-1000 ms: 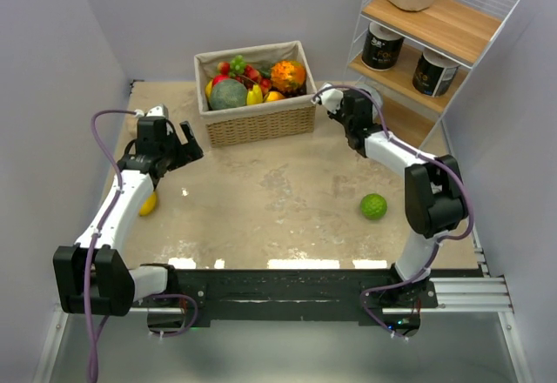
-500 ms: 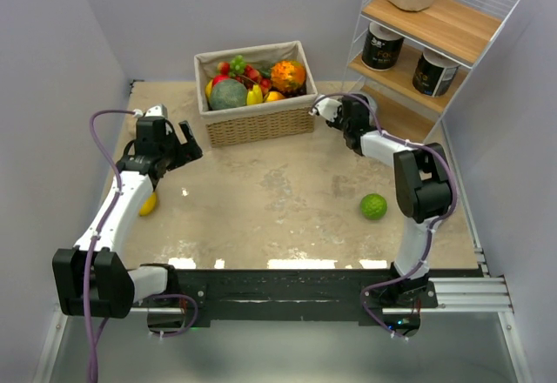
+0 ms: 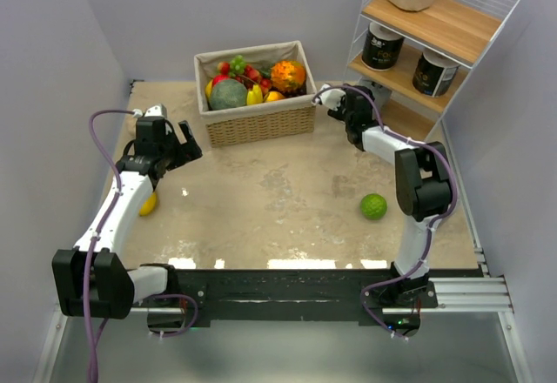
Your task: Place and organize the paper towels onto the shelf
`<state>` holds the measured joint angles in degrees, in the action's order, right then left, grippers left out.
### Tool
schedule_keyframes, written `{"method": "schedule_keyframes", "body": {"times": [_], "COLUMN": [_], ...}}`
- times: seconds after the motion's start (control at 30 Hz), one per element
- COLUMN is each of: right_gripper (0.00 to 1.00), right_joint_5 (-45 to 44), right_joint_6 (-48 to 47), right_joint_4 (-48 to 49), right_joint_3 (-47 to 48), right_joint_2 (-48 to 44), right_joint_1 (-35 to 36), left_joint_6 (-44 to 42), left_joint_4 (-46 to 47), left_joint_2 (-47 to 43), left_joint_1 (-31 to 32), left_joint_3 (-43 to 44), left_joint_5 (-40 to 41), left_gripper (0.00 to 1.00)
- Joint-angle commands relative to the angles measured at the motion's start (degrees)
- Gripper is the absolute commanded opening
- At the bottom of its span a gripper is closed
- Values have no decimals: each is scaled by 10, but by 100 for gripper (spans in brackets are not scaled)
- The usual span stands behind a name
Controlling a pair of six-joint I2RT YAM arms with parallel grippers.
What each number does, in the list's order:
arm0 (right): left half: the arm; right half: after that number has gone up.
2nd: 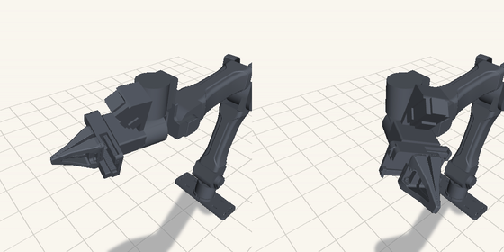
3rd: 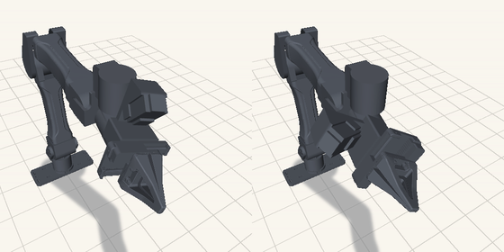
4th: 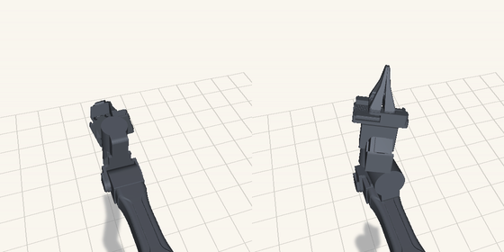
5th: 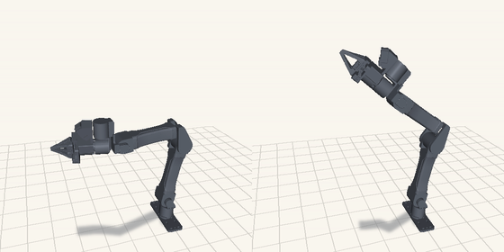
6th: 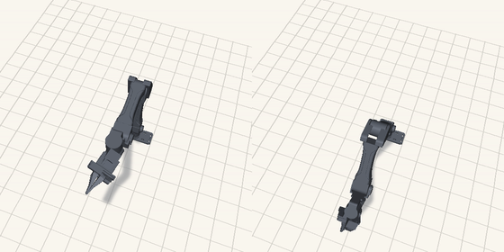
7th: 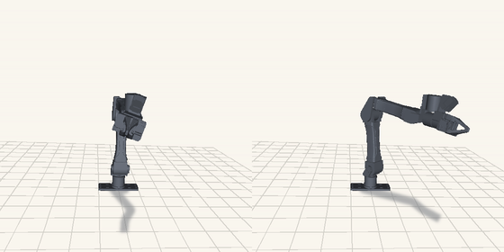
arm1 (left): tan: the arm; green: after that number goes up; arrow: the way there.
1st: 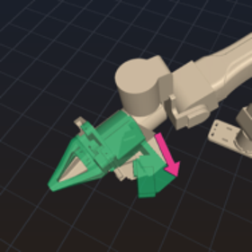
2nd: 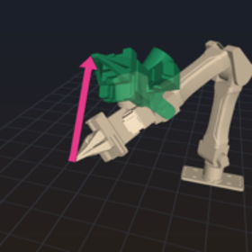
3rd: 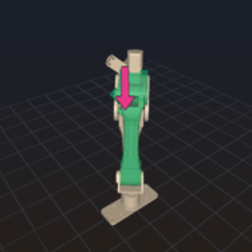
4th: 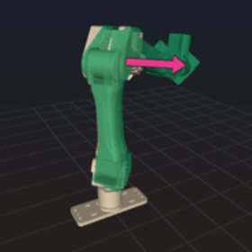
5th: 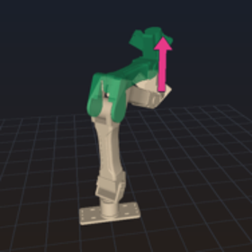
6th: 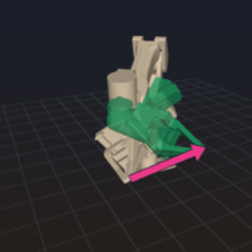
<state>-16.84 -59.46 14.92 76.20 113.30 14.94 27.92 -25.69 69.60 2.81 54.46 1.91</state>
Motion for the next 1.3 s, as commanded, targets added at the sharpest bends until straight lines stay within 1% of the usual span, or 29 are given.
{"method": "schedule_keyframes", "body": {"times": [0.0,0.17,0.33,0.37,0.43,0.47,0.53,0.57,0.63,0.67,0.73,0.77,0.8,0.83,0.87,0.93,0.97,1.03,1.13,1.17,1.2,1.23,1.27], "right_gripper": [61,61,60,60,60,59,59,59,59,59,60,60,60,61,61,61,61,61,61,62,64,64,65], "right_joint_5": [-14,-19,-37,-57,-71,-78,-96,-105,-143,-154,-193,-203,-213,-247,-266,-322,-331,-334,-290,-259,-252,-256,-279], "right_joint_6": [-14,3,62,72,125,179,243,307,379,465,553,636,673,702,754,803,840,863,876,878,875,878,892], "right_joint_4": [26,20,-14,-42,-77,-116,-139,-156,-182,-222,-289,-369,-413,-453,-517,-567,-598,-604,-598,-587,-580,-587,-593], "right_joint_3": [20,-4,-61,-67,-75,-75,-87,-95,-114,-114,-91,-77,-50,-41,-35,-33,-37,-61,-96,-105,-119,-120,-120], "right_joint_2": [-30,-78,-150,-169,-185,-206,-228,-255,-286,-299,-324,-327,-330,-334,-338,-359,-369,-406,-443,-466,-475,-482,-492], "right_joint_1": [-1,18,82,107,131,148,166,179,187,190,190,190,189,189,188,187,180,165,87,40,21,-2,-8], "left_joint_6": [2,3,3,3,2,3,2,2,2,1,1,2,2,3,3,5,6,5,4,4,4,5,6], "left_joint_4": [26,28,28,28,28,28,28,28,28,28,28,27,26,28,30,31,31,32,32,32,32,30,29], "left_joint_2": [-18,-20,-25,-27,-30,-32,-34,-36,-39,-40,-41,-41,-43,-45,-45,-47,-47,-47,-48,-48,-49,-50,-50], "left_joint_1": [3,3,3,3,3,3,3,3,3,3,3,3,3,3,3,3,3,4,11,12,14,18,22], "left_joint_3": [-6,-7,-7,-7,-7,-7,-7,-6,-7,-6,-8,-7,-7,-7,-8,-8,-8,-9,-9,-9,-9,-9,-8], "left_joint_5": [-5,-9,-9,-10,-10,-11,-10,-9,-9,-9,-10,-13,-15,-16,-16,-16,-30,-31,-33,-30,-28,-22,-21], "left_gripper": [97,97,97,98,98,98,98,98,98,98,99,100,100,100,100,100,100,99,99,99,98,99,99]}}
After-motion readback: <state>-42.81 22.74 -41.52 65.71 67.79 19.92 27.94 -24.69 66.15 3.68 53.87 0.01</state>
